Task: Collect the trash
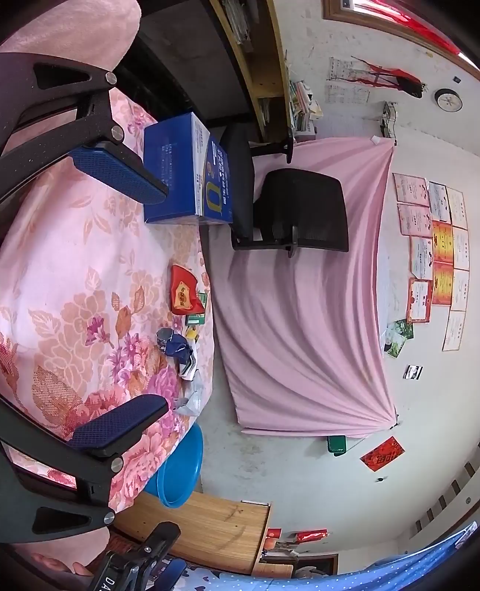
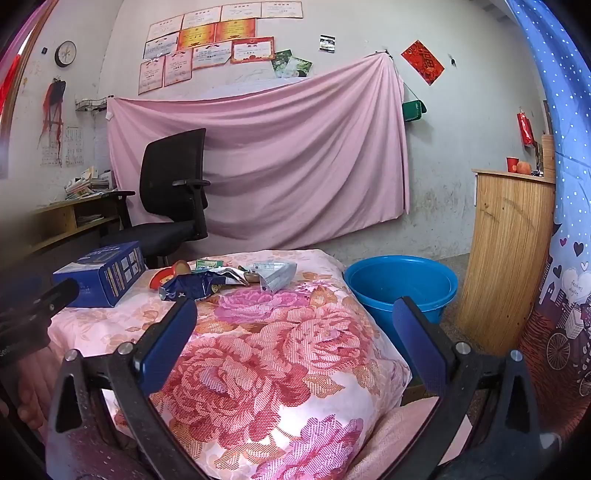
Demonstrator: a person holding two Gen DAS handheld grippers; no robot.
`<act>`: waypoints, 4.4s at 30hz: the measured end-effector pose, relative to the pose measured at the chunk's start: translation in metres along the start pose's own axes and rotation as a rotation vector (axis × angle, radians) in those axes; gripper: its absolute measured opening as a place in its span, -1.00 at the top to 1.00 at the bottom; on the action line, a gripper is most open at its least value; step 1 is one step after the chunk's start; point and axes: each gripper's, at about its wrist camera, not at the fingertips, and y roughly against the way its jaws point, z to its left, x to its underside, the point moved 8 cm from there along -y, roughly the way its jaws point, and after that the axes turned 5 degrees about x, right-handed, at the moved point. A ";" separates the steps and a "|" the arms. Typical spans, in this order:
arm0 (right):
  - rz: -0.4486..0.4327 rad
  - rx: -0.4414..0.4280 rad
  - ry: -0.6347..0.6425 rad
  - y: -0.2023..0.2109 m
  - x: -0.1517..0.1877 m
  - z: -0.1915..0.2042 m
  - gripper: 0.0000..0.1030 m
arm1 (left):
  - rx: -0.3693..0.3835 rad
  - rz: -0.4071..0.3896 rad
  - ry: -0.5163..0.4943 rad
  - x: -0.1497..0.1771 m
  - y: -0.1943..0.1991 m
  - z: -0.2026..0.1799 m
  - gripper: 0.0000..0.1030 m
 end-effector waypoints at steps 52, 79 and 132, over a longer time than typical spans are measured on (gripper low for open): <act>0.001 0.000 0.001 0.000 0.000 -0.001 -1.00 | 0.003 0.003 -0.006 0.003 -0.001 -0.004 -0.96; -0.001 -0.003 0.020 0.002 -0.002 0.002 -1.00 | 0.004 0.010 -0.004 0.005 -0.002 -0.003 -0.96; 0.584 -0.272 0.194 -0.280 0.016 0.041 -0.31 | 0.375 0.557 0.158 0.027 -0.221 -0.028 0.67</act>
